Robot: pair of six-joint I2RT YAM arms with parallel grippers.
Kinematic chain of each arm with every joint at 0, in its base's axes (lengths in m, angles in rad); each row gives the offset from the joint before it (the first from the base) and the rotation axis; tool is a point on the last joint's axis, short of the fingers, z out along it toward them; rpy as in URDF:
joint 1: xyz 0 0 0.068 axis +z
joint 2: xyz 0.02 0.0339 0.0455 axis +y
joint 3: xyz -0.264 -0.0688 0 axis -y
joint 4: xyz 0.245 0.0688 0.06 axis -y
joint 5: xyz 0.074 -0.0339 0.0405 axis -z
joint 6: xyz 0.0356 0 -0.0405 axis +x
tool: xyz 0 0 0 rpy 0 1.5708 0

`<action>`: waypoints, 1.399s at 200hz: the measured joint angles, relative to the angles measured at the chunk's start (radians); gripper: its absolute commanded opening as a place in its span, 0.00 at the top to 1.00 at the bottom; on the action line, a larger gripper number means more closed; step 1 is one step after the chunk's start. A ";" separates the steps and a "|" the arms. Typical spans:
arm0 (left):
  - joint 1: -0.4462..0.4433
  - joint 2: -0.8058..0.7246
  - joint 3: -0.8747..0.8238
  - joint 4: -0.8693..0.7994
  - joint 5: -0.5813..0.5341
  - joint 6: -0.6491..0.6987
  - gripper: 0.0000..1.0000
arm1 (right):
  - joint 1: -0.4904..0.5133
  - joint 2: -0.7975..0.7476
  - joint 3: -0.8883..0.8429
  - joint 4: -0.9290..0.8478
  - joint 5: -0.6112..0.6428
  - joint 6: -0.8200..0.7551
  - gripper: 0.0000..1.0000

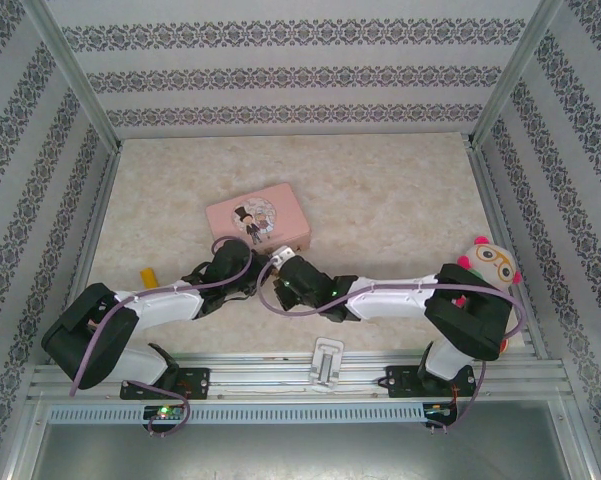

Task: Unlock the padlock with the key

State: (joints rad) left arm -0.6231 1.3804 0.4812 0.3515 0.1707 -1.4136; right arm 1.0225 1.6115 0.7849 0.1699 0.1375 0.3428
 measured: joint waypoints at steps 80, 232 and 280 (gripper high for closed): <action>0.003 0.000 0.000 0.016 0.002 -0.010 1.00 | -0.150 -0.025 -0.071 0.127 -0.339 0.192 1.00; 0.017 -0.011 -0.013 0.036 -0.034 -0.016 1.00 | -0.317 0.180 -0.200 0.735 -0.767 0.707 1.00; 0.019 -0.020 -0.023 0.037 -0.047 -0.014 1.00 | -0.327 0.288 -0.225 0.978 -0.808 0.867 0.87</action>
State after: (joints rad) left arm -0.6044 1.3602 0.4587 0.3889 0.1238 -1.4281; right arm 0.6956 1.8999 0.5598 1.1481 -0.6701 1.2098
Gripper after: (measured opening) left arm 0.088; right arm 0.107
